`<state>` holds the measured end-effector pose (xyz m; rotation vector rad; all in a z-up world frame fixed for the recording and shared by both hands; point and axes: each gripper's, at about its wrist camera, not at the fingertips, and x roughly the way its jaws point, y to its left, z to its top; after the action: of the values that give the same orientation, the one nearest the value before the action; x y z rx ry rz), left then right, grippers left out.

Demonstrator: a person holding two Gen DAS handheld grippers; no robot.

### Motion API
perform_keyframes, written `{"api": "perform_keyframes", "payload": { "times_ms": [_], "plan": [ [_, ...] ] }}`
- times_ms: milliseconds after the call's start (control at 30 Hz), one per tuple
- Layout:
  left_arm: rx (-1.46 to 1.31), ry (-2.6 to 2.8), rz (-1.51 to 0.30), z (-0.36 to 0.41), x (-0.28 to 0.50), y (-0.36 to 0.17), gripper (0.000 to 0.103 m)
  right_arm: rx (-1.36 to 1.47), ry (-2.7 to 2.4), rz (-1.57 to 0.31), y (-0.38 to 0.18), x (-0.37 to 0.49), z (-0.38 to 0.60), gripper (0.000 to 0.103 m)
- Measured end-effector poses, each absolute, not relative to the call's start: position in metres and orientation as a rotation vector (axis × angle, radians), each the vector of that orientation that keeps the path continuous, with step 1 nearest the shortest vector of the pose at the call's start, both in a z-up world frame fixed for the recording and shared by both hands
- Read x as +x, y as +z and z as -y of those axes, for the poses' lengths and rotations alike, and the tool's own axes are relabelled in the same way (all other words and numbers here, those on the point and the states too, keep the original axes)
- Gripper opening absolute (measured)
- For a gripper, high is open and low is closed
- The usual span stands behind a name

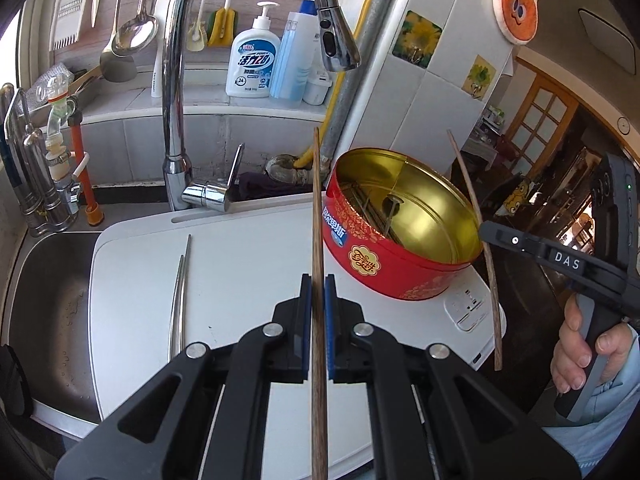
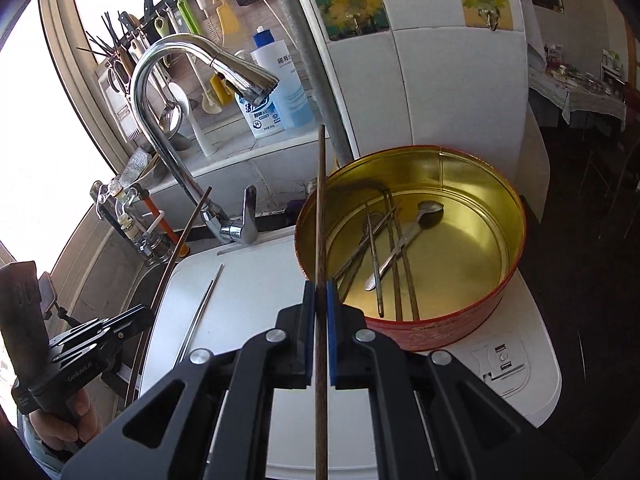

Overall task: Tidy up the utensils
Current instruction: 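Carry the wooden chopstick with the left tool while the right tool carries its chopstick over the tin, then open the left tool to drop its chopstick while the right tool drops its chopstick into the tin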

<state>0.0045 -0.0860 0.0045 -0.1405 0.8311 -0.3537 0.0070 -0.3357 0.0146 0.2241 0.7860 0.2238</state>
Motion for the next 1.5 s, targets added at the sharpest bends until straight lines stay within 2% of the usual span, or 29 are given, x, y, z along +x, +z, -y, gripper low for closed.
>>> {"api": "perform_keyframes", "payload": {
  "times_ms": [200,400,667,967,1167,1500],
  "plan": [
    [-0.231,-0.297,-0.808,0.130,0.009,0.022,0.006,0.274,0.306,-0.745,0.030,0.034,0.405,0.006],
    [-0.253,-0.269,-0.847,0.156,0.020,0.022,0.006,0.294,0.358,-0.743,0.039,0.059,0.435,0.006],
    [-0.206,-0.384,-0.850,0.190,0.086,0.043,0.006,0.377,0.348,-0.810,0.050,0.112,0.445,0.006],
    [-0.272,-0.464,-1.043,0.229,0.160,-0.007,0.006,0.492,0.287,-1.049,-0.013,0.175,0.442,0.006],
    [-0.179,-0.431,-1.135,0.252,0.184,-0.042,0.006,0.483,0.226,-1.160,-0.058,0.182,0.442,0.006],
    [-0.097,-0.397,-1.191,0.265,0.197,-0.066,0.006,0.433,0.205,-1.207,-0.077,0.204,0.435,0.006]
  ]
}}
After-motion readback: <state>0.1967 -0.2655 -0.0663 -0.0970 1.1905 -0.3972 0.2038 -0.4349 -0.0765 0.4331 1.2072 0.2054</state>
